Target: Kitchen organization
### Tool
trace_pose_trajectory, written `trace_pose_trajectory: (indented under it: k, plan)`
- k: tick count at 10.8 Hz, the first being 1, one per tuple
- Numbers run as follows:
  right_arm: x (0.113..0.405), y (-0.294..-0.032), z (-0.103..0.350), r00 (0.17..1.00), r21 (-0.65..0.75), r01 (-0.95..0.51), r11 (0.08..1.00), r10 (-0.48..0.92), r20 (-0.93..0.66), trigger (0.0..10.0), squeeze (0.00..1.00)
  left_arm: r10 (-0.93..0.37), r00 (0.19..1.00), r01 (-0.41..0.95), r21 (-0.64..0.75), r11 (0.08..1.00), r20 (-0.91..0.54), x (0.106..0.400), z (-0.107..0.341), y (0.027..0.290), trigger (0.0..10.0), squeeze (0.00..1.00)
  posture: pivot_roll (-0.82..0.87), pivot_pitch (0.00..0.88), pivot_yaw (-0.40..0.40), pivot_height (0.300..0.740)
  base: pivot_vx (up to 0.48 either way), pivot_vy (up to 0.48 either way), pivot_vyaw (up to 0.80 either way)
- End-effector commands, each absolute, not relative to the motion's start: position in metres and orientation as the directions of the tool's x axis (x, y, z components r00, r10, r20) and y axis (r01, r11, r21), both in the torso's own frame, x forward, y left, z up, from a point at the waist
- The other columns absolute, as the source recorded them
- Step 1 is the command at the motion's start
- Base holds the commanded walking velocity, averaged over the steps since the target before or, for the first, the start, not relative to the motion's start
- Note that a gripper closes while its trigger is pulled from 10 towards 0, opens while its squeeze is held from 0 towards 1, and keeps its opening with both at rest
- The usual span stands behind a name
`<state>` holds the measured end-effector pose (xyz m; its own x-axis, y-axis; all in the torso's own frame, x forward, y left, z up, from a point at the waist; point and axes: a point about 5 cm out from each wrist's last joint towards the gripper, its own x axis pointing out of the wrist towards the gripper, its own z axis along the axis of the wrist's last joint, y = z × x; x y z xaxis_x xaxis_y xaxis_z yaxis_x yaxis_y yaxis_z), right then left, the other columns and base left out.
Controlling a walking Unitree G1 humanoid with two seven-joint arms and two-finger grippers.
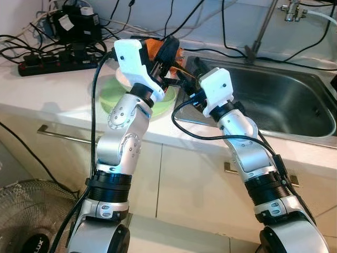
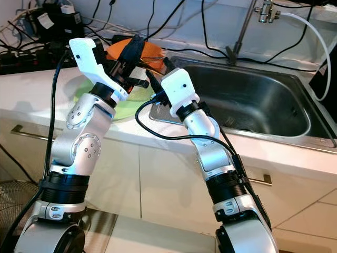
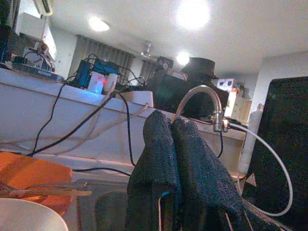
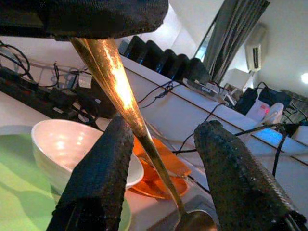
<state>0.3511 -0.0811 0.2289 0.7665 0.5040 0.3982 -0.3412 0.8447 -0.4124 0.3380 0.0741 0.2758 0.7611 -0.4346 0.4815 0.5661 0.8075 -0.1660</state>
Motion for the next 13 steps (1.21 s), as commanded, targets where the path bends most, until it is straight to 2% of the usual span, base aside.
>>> trace_pose_trajectory:
  k: [1,9,10,13]
  plan:
    - [0.356,-0.088,0.232,0.787,-0.393,-0.309,0.866,0.465,0.406,10.0,0.00,-0.463,0.749,0.587,-0.149,0.796,0.474,0.334,0.275,0.070,10.0,0.00,0.21,0.012,-0.025,0.740,0.000,0.000,0.00]
    - [0.358,-0.081,0.211,0.811,-0.389,-0.337,0.858,0.474,0.343,10.0,0.00,-0.503,0.733,0.621,-0.149,0.769,0.458,0.331,0.273,0.065,10.0,0.00,0.21,0.011,-0.026,0.740,0.000,0.000,0.00]
    - [0.359,-0.083,0.207,0.819,-0.397,-0.331,0.856,0.470,0.329,0.0,0.00,-0.506,0.733,0.623,-0.149,0.768,0.455,0.331,0.273,0.065,10.0,0.00,0.21,0.011,-0.025,0.740,0.000,0.000,0.00]
    - [0.361,-0.085,0.207,0.824,-0.398,-0.323,0.859,0.462,0.327,0.0,0.00,-0.508,0.733,0.624,-0.149,0.768,0.452,0.331,0.272,0.065,10.0,0.00,0.21,0.012,-0.027,0.740,0.000,0.000,0.00]
